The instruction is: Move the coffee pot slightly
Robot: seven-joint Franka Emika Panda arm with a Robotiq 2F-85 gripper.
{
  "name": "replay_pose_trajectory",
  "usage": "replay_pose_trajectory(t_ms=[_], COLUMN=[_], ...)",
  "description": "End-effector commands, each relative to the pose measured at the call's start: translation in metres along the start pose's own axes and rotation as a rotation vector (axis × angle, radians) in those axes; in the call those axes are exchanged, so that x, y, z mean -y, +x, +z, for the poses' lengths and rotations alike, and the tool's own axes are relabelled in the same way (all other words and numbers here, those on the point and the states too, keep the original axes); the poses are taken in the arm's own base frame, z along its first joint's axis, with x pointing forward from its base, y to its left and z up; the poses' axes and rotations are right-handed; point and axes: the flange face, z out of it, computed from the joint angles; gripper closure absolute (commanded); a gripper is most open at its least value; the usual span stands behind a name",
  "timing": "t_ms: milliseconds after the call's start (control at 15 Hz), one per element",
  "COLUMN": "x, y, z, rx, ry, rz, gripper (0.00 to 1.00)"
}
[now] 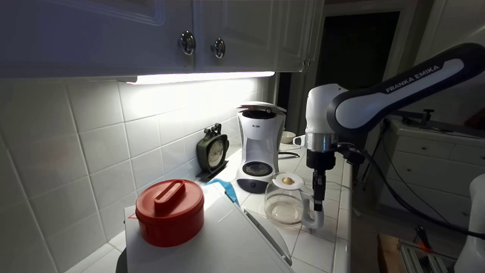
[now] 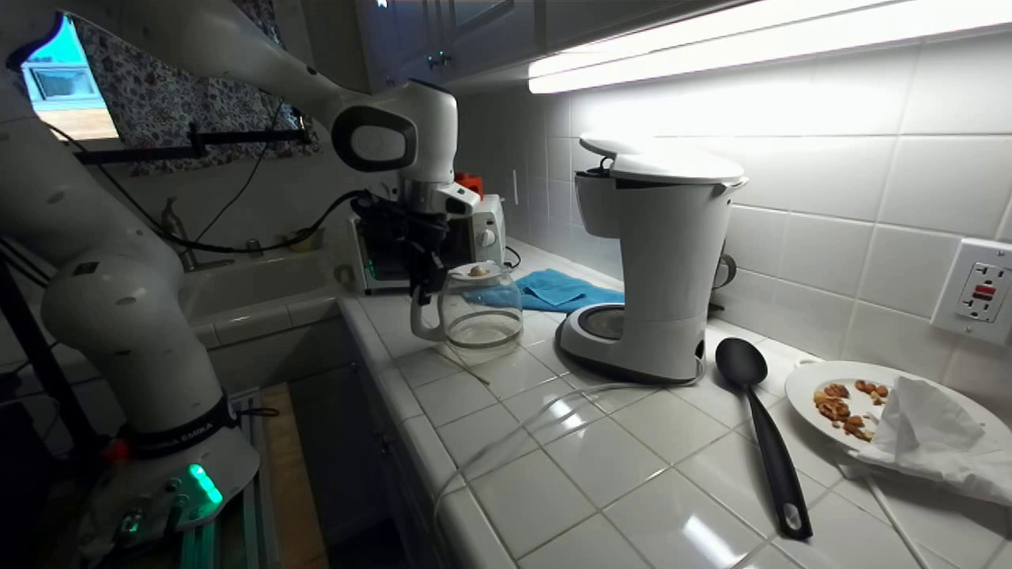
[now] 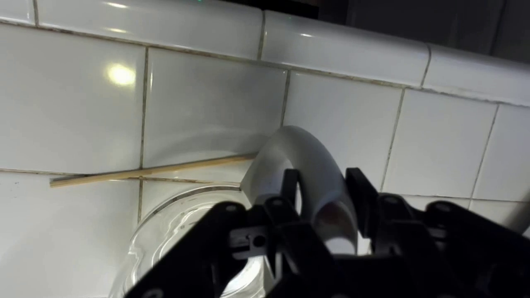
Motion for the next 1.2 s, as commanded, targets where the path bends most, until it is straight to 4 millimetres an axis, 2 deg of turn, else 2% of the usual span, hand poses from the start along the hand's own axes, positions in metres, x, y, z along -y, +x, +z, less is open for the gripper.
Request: replay_pose_trajectory(t_ms=[0, 667, 1133], x=[-0.012, -0.036, -0.049], y=[-0.018, -0.022, -0.014], z=[0.001, 0.007, 0.012], rx=[0.028, 0.056, 0.055], ry=[0.033, 0.054, 0.049], rz=[-0.066, -0.153, -0.160], gripper=[0.91, 0.91, 0.91])
